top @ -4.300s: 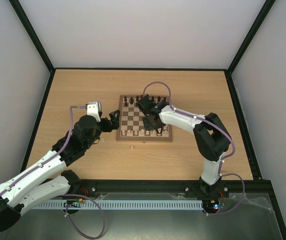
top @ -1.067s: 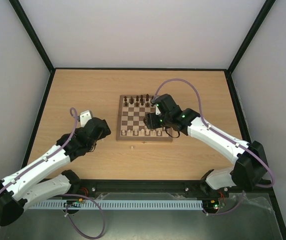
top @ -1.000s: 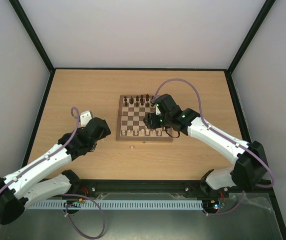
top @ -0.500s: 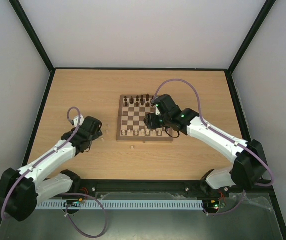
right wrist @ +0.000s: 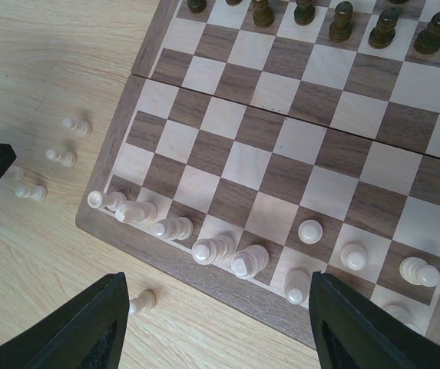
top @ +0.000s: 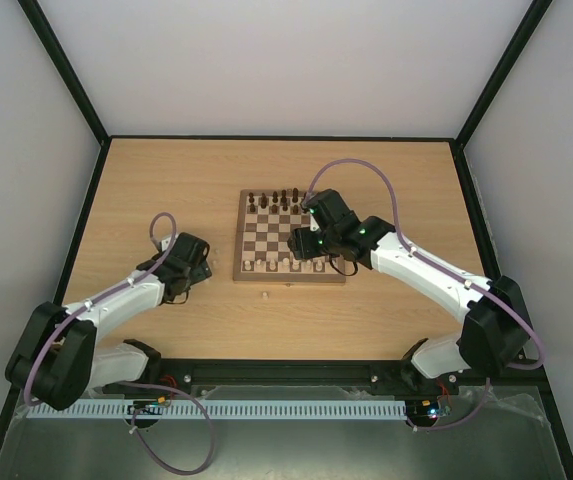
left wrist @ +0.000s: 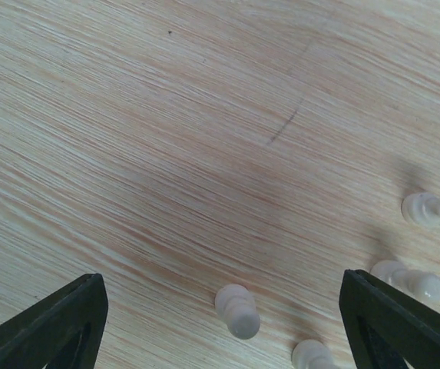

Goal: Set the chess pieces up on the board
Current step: Pick up the chess piece at the center of the board, then place the chess piece on the chessboard.

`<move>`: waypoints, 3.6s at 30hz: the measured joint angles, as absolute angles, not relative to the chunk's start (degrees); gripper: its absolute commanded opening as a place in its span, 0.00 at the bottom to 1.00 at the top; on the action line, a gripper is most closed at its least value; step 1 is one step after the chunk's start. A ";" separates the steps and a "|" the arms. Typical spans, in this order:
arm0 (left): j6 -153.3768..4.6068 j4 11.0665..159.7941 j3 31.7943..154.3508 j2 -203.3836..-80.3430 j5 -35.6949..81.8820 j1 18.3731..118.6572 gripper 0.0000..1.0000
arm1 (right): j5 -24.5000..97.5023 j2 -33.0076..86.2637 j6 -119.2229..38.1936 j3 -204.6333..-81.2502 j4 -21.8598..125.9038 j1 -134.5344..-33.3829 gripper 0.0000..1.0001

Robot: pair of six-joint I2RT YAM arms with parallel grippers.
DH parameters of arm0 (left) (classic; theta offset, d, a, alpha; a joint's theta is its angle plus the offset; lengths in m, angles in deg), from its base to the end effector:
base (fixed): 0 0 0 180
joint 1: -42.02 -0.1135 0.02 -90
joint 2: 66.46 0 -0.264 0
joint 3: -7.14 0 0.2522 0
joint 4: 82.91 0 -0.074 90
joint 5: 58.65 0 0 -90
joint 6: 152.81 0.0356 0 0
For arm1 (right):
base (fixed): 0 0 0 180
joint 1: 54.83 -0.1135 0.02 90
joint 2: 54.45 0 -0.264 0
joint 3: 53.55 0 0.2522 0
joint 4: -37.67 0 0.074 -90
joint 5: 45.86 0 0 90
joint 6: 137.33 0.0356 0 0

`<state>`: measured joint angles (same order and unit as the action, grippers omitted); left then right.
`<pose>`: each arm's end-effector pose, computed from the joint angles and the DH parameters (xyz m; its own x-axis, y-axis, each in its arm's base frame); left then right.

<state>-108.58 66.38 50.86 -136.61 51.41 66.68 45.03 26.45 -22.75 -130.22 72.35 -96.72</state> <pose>0.2000 -0.0784 0.1593 -0.6921 -0.4229 -0.5849 -0.3916 0.9008 -0.1878 0.2349 0.2099 0.2867 -0.6992 -0.0684 -0.7117 -0.4044 0.8587 0.3148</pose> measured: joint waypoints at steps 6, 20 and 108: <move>-108.54 66.38 50.81 -136.74 50.97 66.24 0.64 | 45.05 26.60 -22.75 -130.22 72.35 -96.72 0.65; -107.80 68.93 49.24 -138.95 48.63 65.09 0.50 | 45.03 27.43 -22.93 -130.22 72.40 -96.72 0.65; -97.22 67.75 75.60 -161.13 45.03 82.29 0.13 | 53.57 28.70 -23.10 -130.22 73.64 -96.72 0.65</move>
<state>-97.22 67.75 75.60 -161.13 45.03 82.29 53.57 28.70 -23.10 -130.22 73.64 -96.72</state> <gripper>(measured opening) 0.124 0.654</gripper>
